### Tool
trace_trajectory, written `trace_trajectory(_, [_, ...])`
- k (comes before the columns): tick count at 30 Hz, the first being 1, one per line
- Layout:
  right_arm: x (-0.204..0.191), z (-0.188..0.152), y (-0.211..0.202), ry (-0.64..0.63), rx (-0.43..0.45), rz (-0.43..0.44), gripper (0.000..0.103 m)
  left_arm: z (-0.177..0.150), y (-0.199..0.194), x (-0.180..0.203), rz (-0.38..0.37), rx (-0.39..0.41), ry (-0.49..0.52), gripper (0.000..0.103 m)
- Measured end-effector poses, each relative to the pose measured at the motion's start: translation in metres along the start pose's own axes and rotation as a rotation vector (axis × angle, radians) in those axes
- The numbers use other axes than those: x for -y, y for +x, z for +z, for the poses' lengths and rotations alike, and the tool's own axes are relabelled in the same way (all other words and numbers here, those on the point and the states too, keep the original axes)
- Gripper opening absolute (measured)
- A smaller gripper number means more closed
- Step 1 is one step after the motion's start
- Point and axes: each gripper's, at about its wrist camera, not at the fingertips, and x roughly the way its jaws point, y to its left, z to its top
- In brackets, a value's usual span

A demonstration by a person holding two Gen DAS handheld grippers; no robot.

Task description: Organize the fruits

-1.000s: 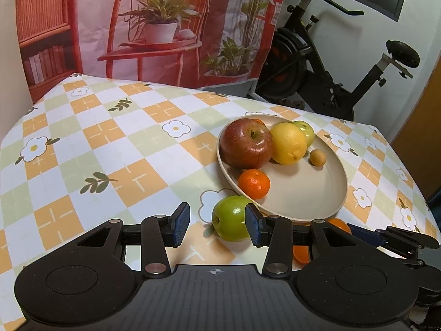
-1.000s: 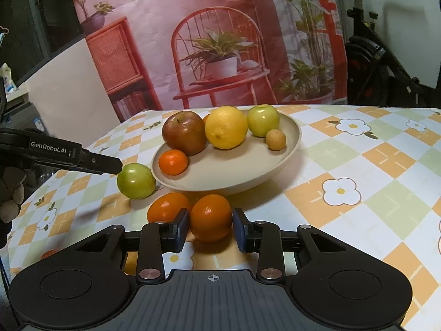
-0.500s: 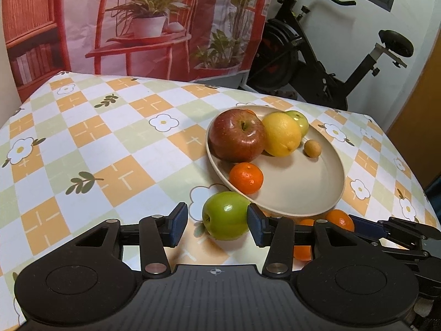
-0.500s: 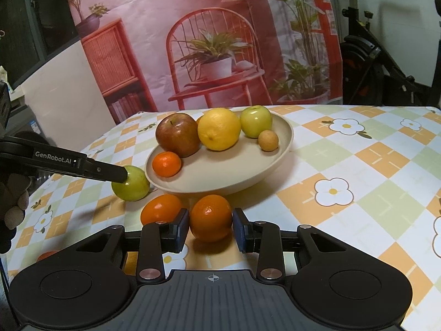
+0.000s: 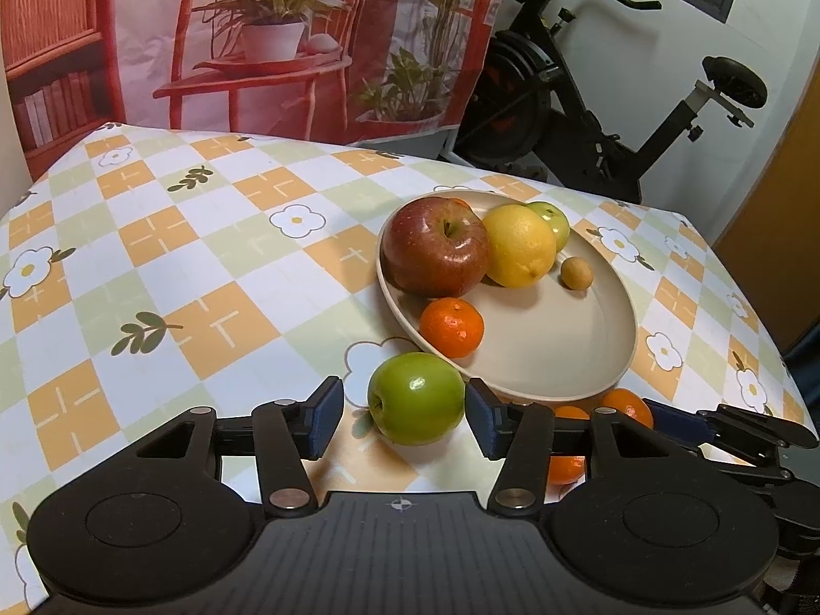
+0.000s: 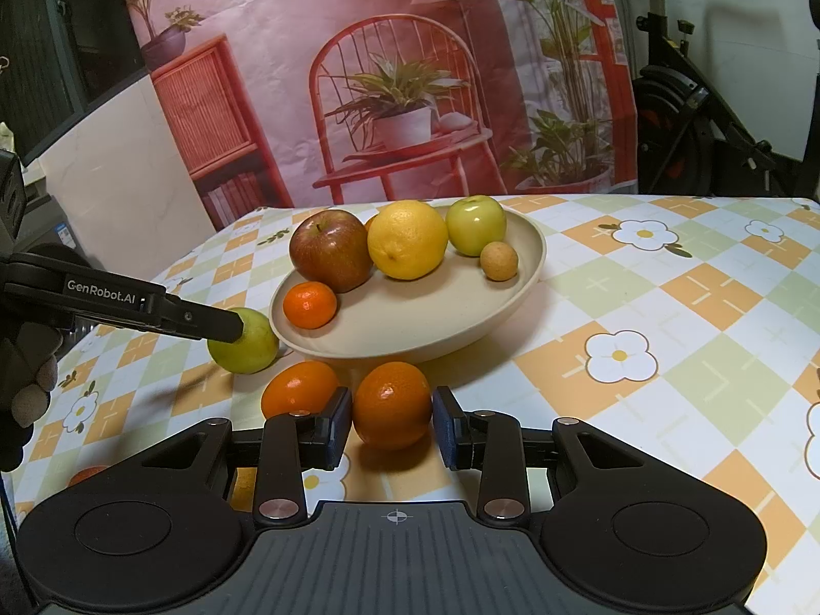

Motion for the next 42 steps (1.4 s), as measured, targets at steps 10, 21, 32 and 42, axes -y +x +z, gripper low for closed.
trace_trajectory(10, [0.0, 0.0, 0.0, 0.0, 0.0, 0.0, 0.031, 0.001, 0.011, 0.005, -0.024, -0.018, 0.026, 0.058])
trace_trajectory(21, [0.0, 0.0, 0.0, 0.0, 0.0, 0.001, 0.031, 0.002, 0.027, 0.001, -0.02, -0.057, 0.013, 0.058])
trace_trajectory(32, [0.001, 0.0, 0.0, 0.007, 0.001, 0.002, 0.032, 0.0, 0.033, 0.002, -0.03, -0.06, 0.031, 0.051])
trace_trajectory(42, [0.001, -0.001, 0.001, 0.009, -0.004, 0.005, 0.032, -0.006, 0.021, 0.003, -0.021, -0.04, 0.033, 0.051])
